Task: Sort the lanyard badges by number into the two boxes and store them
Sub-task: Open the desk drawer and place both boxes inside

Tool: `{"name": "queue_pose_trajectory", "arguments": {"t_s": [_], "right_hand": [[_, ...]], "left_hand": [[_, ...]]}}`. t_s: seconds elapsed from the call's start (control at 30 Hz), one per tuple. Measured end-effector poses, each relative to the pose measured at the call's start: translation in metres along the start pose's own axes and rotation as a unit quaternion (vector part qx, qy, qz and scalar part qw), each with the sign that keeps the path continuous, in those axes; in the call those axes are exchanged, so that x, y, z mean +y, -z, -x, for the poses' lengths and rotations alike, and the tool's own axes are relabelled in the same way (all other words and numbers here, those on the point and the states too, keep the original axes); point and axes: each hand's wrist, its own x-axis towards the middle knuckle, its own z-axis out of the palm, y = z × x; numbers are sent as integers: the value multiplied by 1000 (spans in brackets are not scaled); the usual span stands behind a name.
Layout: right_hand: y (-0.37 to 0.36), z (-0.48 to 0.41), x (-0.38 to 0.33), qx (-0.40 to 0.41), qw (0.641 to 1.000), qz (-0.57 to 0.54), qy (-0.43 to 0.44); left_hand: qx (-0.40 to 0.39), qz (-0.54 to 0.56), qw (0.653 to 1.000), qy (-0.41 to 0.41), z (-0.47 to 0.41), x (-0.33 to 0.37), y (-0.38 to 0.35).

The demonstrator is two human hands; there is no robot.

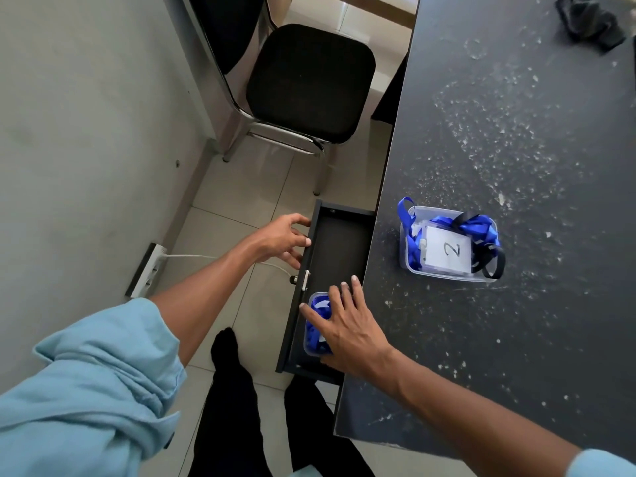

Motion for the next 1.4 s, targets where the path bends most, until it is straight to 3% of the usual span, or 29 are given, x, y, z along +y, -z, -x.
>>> {"name": "queue_pose_trajectory", "arguments": {"t_s": [0.43,0.77,0.97,1.03,1.1,1.2,1.27,1.33,1.4], "right_hand": [[0,-12,-22,-71,996,43,-8],[-9,-8,-16,-34,998,60,-15],[-7,-6,-22,-36,999,-13,-38],[4,-2,-17,10,996,-84,-39],[23,2,0,130,984,-118,-36],[64,9,50,297,946,-115,-56],[91,19,90,342,932,-100,-60],[104,30,128,287,952,-81,-75],[106,39,158,177,974,-78,-115]], "left_hand": [[17,-1,1000,1,5,4,-5],[71,-25,997,-3,12,9,-19],[78,-7,997,-7,18,12,-24],[74,-1,997,-8,19,11,-24],[66,5,998,-9,18,14,-23],[57,6,998,-2,19,14,-24],[58,-4,998,-4,21,15,-25],[67,-11,998,-11,22,16,-26],[72,-6,997,-14,21,15,-27]]}}
